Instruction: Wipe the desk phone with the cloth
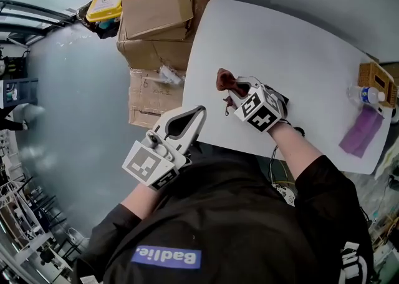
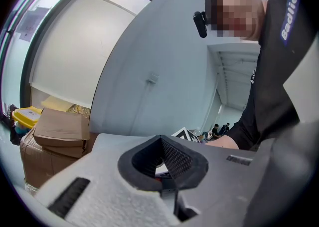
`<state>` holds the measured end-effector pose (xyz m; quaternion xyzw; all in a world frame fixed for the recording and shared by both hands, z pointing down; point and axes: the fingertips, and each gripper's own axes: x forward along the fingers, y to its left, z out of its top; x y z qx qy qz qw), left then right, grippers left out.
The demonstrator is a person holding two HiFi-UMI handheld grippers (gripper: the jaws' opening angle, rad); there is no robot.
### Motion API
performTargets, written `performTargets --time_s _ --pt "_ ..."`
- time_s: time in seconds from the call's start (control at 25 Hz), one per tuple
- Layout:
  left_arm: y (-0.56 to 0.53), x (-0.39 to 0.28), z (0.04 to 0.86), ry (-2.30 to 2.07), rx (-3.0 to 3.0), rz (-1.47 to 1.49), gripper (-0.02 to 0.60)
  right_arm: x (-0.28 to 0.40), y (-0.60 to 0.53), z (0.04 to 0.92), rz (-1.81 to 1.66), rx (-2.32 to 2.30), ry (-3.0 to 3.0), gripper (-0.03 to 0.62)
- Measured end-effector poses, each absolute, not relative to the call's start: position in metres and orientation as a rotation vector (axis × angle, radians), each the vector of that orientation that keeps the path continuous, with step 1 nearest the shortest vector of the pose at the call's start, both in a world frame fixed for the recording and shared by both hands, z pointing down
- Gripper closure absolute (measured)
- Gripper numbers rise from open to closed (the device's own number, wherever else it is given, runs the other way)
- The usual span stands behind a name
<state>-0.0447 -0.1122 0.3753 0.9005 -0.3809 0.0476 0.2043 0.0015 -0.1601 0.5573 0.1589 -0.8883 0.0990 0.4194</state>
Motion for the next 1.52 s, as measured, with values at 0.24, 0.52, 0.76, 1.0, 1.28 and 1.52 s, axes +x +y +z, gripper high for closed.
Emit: performTargets --time_s 0.24,0.52,0.76,1.0,1.28,1.52 --pt "-0.11 -0.047 0.376 -1.085 2.496 0.137 0.572 0.018 -0.186 0.552 0.24 0.461 -2.22 0.525" --pt "-0.11 -0.04 0.376 -1.057 2.512 0.142 0.572 0.037 -0.211 0.54 0.227 0.585 -2.221 0.525" --pt "-0.103 -0.033 0.365 -0.962 2.569 0.124 0.572 0.052 -0.222 0.503 0.227 0.777 -2.265 0.525" --pt "-0.087 -0.032 0.356 -0.801 2.627 0.049 0.572 0.087 -0.199 0.448 0.323 1.072 -2.28 0.525" --pt "-0.065 -0.043 0.36 -0.669 2.648 0.033 0.572 0.099 -0.166 0.458 0.387 1.196 -2.215 0.525" --pt "-0.058 -0.033 0.362 -0.761 2.627 0.09 0.572 0.087 -0.164 0.513 0.408 1.075 -2.219 0.525"
